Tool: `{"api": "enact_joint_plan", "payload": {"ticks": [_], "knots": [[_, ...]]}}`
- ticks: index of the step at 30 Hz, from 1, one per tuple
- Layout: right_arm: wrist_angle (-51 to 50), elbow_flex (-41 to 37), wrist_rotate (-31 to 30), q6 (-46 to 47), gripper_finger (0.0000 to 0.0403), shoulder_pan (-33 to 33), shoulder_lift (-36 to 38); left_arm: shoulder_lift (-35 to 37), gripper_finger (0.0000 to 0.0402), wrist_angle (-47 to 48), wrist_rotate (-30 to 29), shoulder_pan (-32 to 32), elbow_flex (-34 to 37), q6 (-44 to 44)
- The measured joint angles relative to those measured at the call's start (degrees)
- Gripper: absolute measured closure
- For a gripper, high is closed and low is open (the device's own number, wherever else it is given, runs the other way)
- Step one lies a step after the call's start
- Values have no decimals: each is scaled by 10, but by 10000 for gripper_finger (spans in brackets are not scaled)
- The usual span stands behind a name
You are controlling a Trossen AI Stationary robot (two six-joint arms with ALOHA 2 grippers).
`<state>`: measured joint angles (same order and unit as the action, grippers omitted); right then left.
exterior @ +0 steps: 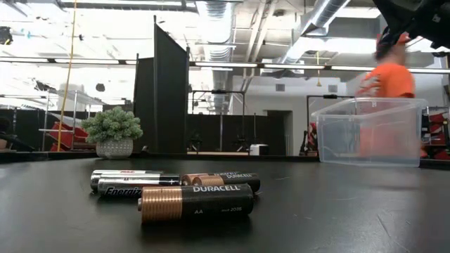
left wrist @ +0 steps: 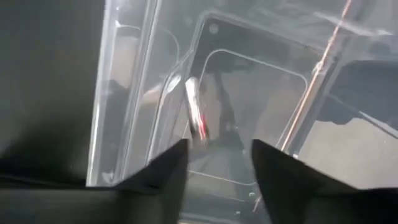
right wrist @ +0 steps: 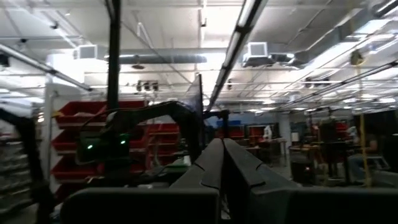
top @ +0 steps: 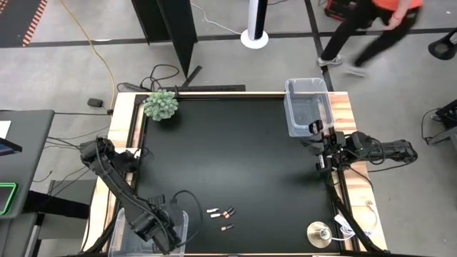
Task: Sort batteries
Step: Put the top silver battery into the bottom transparent bin, then put the bottom black battery into the top transparent bin
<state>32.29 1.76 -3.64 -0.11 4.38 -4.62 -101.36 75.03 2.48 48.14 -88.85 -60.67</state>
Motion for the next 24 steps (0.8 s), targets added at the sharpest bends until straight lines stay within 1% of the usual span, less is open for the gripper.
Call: {"api": "enact_joint_plan", "payload": {"ticks": [2,5,8,11,14,16,20,24], "knots": [[4,0,0,-14,353,15,-6,1,179,1,3,-2,0,7],[0,14,-6,-39,315,33,-25,1,139,13,10,-3,-2,28],[-24,42,-8,-62,268,47,-64,1,129,41,12,-9,-13,20],[-86,91,-10,-77,222,62,-126,1,133,50,-16,-11,-39,19],[-150,146,-10,-71,188,76,-213,1,142,49,-66,-10,-80,38],[-173,182,-11,-60,177,86,-282,2,146,47,-91,-10,-107,49],[-224,251,-10,-59,174,115,-424,2,150,49,-122,-10,-152,90],[-255,317,-6,-79,183,151,-564,2,151,50,-198,-15,-185,143]]}}
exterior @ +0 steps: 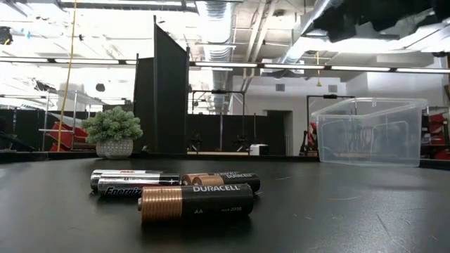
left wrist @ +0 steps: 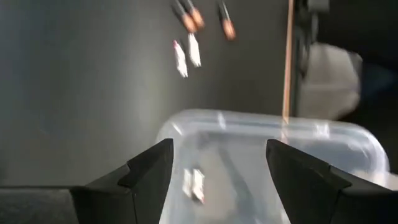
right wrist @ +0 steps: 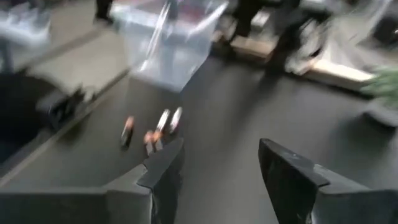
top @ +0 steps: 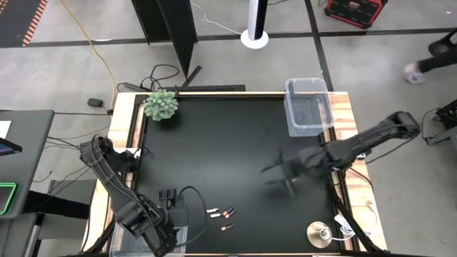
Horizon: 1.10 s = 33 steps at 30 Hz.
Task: Sort batteries
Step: Put the bottom black battery into the top transparent bin
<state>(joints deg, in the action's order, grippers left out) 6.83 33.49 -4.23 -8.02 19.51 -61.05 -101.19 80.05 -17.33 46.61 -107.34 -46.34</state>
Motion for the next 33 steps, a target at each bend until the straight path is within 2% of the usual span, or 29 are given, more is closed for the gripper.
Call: {"api": "enact_joint_plan", "payload": {"ticks": [6,11,17,25,30,33], "knots": [[-49,115,1,-15,211,37,-170,0,151,3,-148,-10,-16,55],[-93,216,2,-19,228,54,-277,0,151,3,-189,-31,-4,66],[-130,326,12,15,231,82,-393,-1,151,0,-201,-57,8,38],[-175,453,13,39,228,133,-530,-1,151,-7,-204,-62,8,34],[-198,511,12,50,228,135,-592,-1,151,-9,-204,-62,8,25],[-214,535,-9,57,228,129,-622,-1,151,-10,-204,-62,8,13]]}}
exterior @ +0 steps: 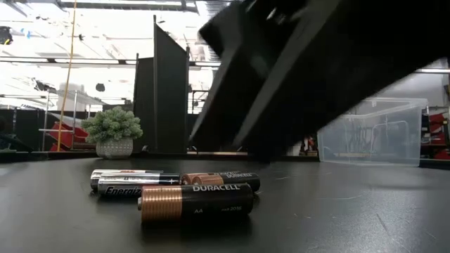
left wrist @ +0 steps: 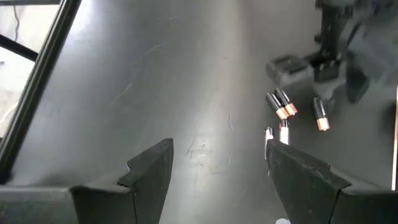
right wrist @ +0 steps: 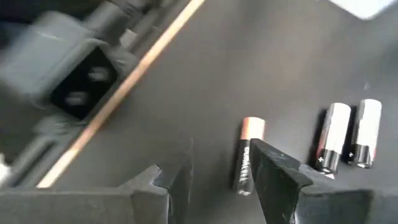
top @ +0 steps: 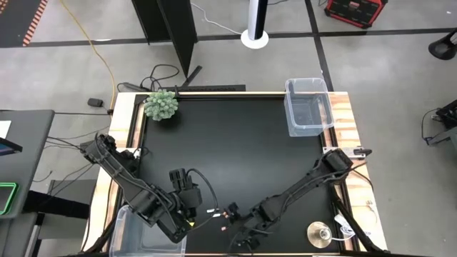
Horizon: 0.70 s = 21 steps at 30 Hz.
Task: Sort batteries
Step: Put the bottom black battery into the top transparent bin
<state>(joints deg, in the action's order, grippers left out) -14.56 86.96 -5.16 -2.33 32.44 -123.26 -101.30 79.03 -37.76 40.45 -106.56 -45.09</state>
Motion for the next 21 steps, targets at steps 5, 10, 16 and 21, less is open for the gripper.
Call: {"api": "enact_joint_plan", "payload": {"ticks": [5,10,16,21], "knots": [[-1,20,-13,13,228,-7,-22,0,151,-1,0,1,0,-19],[-21,19,-18,26,228,-15,-28,0,151,-3,0,4,0,-22],[-36,18,-18,25,228,-18,-30,0,151,-4,-1,4,0,-15],[-34,21,-10,26,228,-19,-52,-1,151,-4,-1,4,0,-13]]}}
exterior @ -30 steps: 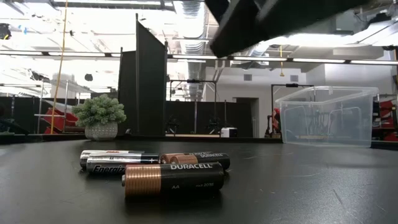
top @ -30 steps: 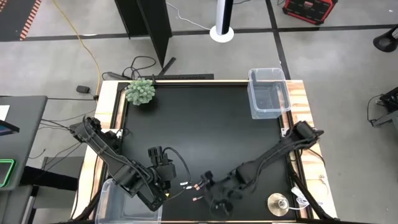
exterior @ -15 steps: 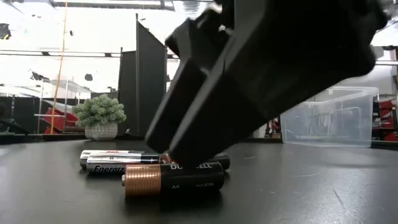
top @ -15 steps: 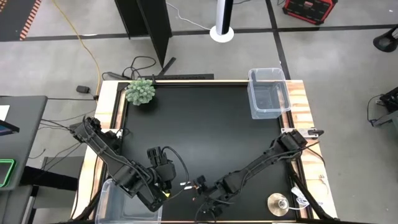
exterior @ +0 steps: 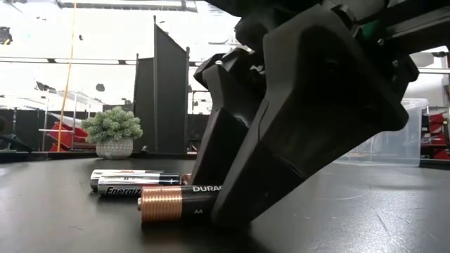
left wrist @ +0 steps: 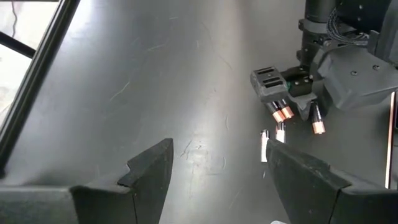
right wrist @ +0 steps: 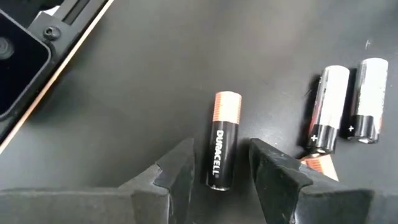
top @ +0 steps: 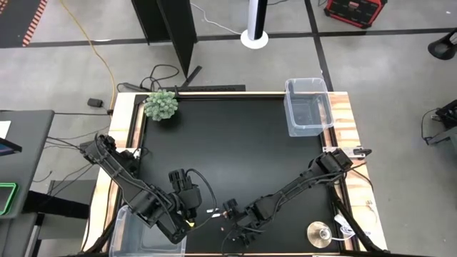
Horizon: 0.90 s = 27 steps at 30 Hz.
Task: Sort batteries
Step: Put the bottom black battery into the top transparent bin
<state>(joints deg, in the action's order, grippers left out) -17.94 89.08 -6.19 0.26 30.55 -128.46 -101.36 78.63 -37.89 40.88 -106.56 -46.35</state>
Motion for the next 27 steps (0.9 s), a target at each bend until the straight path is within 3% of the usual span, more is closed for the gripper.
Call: {"api": "enact_joint_plan", "payload": {"ticks": [6,13,16,27], "knots": [[1,-1,0,15,252,1,-7,0,151,0,-2,0,0,0],[-1,-2,0,29,354,1,-8,0,151,0,-7,0,0,0],[0,-2,0,31,380,1,-8,0,151,0,-7,0,0,0],[-19,-7,1,11,386,8,37,0,151,-2,-6,0,0,-6]]}}
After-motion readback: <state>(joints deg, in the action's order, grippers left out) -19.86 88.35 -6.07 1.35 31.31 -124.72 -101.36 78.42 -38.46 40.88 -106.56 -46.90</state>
